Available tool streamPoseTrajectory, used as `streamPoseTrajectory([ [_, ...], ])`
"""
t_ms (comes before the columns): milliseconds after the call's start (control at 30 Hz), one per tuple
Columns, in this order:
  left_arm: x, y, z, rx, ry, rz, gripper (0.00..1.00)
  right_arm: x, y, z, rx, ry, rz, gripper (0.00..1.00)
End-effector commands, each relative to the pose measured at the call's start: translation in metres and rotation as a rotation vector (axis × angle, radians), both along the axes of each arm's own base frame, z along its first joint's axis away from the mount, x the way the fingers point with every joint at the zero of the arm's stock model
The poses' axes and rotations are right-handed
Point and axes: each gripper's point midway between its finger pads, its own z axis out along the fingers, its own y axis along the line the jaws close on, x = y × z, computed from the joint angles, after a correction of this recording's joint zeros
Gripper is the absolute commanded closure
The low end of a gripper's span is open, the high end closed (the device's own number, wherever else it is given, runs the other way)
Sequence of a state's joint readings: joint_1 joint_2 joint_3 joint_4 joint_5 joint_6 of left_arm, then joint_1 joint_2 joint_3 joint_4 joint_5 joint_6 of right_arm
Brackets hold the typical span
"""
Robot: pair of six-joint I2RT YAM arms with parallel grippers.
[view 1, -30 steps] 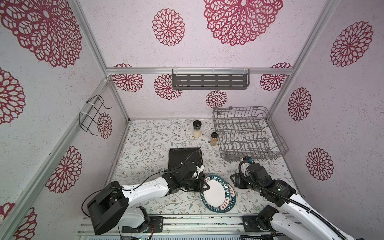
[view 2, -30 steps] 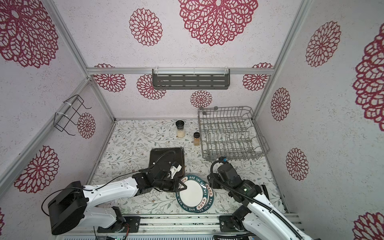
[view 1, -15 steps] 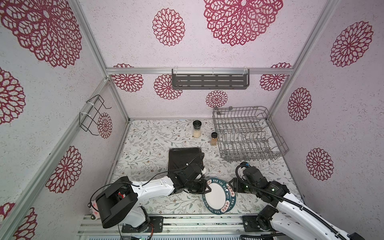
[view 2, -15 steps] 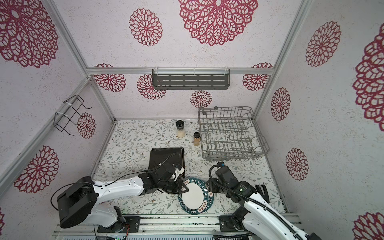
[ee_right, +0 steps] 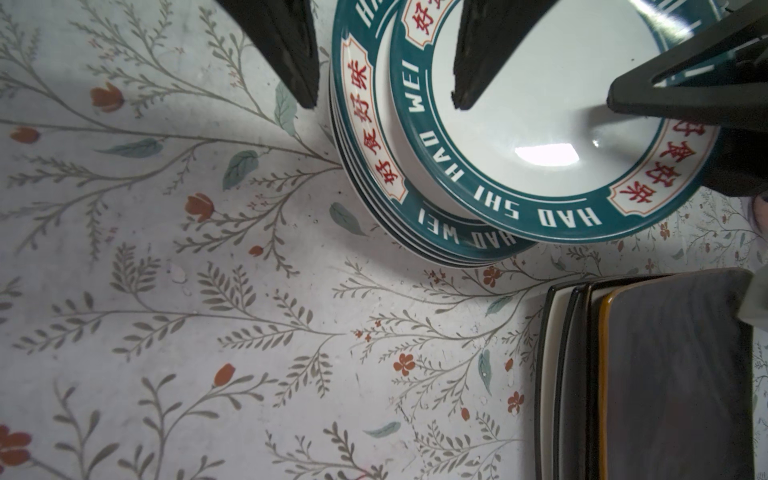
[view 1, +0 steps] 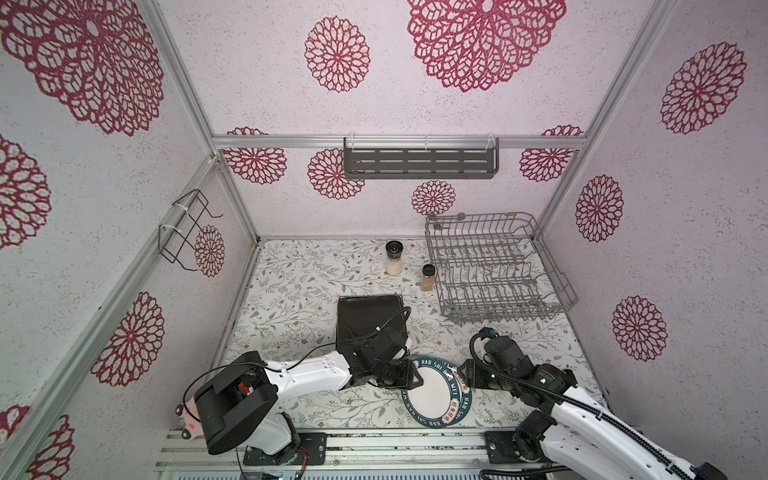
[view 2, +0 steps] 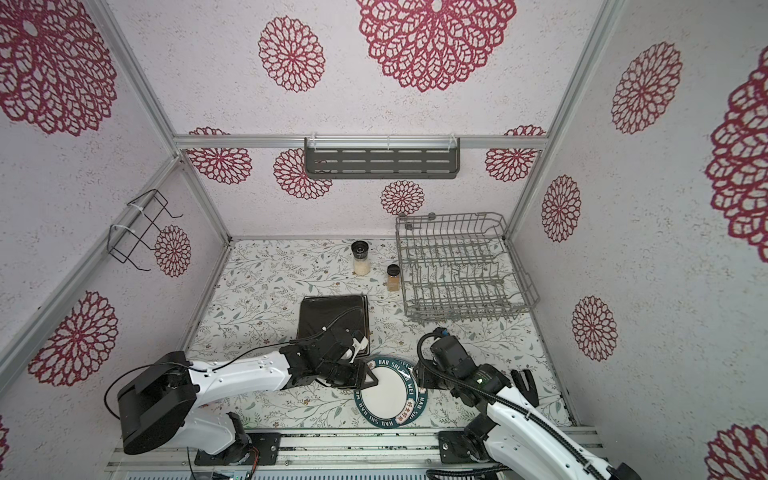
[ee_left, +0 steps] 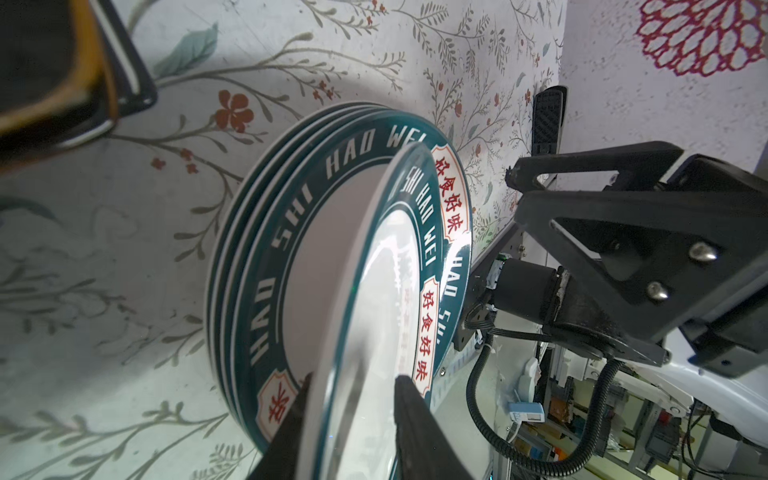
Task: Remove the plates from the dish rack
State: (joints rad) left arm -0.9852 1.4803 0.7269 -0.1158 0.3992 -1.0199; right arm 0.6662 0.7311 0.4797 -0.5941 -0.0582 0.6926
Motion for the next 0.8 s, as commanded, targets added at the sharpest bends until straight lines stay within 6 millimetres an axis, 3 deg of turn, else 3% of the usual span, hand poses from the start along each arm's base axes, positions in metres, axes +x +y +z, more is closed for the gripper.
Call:
streamPoseTrajectory([
  [0, 0.003, -0.003, 0.009, 0.018, -0.032, -0.005, 0.66, 0.002, 0.002, 0.002, 0.014, -0.003, -0.002, 0.46],
  [767, -0.004, 0.007, -0.001, 0.142, -0.037, -0.007, 0.55, -0.002, 0.001, -0.002, 0.010, -0.002, 0.012, 0.48],
])
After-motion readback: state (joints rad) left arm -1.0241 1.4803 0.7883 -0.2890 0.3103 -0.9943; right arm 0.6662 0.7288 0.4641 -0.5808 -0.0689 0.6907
